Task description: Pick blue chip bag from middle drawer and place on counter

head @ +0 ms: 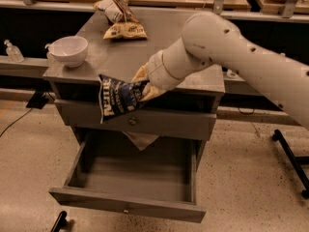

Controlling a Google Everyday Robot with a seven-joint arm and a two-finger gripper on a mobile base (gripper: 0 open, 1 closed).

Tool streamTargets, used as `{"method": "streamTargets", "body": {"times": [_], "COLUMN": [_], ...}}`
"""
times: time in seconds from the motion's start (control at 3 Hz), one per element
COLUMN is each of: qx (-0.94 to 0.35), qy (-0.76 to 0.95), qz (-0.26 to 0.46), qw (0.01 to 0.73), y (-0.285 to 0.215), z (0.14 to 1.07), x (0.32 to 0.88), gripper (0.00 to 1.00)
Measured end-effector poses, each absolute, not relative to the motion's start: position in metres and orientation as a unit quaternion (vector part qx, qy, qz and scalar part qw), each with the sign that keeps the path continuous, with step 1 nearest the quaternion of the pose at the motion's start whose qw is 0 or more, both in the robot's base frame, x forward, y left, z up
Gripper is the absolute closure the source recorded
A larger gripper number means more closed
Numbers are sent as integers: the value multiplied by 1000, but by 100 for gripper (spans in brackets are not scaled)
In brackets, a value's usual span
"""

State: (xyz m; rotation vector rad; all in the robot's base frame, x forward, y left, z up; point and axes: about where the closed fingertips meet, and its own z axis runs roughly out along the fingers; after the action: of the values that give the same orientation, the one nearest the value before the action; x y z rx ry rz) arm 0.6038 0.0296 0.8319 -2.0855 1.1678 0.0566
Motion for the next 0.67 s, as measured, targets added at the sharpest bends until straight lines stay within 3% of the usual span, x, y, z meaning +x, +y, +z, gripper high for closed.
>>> {"method": "streamTargets", "body": {"times": [0.67], "qx": [-744], "qy": [544], "qz": [-57], "qw": [383], "y": [-22], "z": [912], "x": [689], "gripper": [100]}}
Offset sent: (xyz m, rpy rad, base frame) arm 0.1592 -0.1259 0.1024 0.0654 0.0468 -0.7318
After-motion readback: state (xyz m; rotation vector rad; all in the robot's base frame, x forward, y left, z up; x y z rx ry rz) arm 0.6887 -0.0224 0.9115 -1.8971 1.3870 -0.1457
